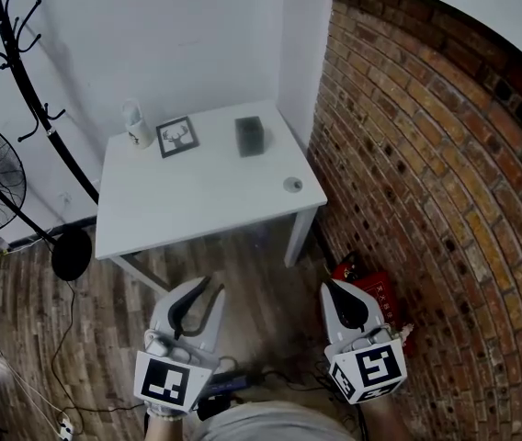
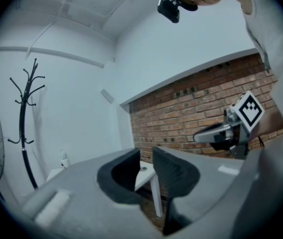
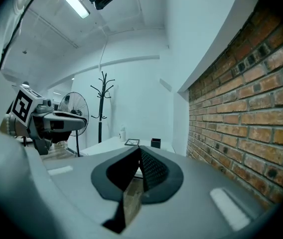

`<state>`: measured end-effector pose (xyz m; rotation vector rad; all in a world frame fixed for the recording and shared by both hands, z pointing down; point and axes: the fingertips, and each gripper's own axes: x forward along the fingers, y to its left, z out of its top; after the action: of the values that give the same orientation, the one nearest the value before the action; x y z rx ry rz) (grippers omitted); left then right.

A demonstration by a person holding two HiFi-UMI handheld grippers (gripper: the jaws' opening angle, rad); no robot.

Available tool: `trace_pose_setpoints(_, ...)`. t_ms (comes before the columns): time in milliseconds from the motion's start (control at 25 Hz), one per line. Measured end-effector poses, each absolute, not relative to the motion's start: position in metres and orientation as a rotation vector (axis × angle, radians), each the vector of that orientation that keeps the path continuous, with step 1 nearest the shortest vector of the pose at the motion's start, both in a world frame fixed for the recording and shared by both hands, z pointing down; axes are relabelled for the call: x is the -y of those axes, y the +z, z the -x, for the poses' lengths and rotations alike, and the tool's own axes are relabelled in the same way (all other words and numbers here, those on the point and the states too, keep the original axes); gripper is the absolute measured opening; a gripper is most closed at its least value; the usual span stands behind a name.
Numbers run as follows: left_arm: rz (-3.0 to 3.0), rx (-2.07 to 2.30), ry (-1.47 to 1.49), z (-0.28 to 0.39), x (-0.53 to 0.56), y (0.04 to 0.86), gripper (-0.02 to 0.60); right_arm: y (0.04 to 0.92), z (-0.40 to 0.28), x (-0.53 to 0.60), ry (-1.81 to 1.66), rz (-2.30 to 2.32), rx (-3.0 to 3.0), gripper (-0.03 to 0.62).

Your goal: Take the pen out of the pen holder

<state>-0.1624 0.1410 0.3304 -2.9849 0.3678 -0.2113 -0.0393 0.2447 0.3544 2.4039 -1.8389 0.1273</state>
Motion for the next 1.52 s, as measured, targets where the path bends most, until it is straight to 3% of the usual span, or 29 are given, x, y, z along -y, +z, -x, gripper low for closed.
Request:
trace_pose_setpoints(720,2.974,-0.337,-0.210,0.147,-0.146,0.339,0.066,0.364,0.026,-0.249,0.127,-2.416,1.823,0.003)
trace_pose_setpoints(1520,3.009,-0.225,-0.199,0.060,-0.042,0.346,0.066,0.368,-0.049,-0.155,0.158,-2.450,1.719,0.003)
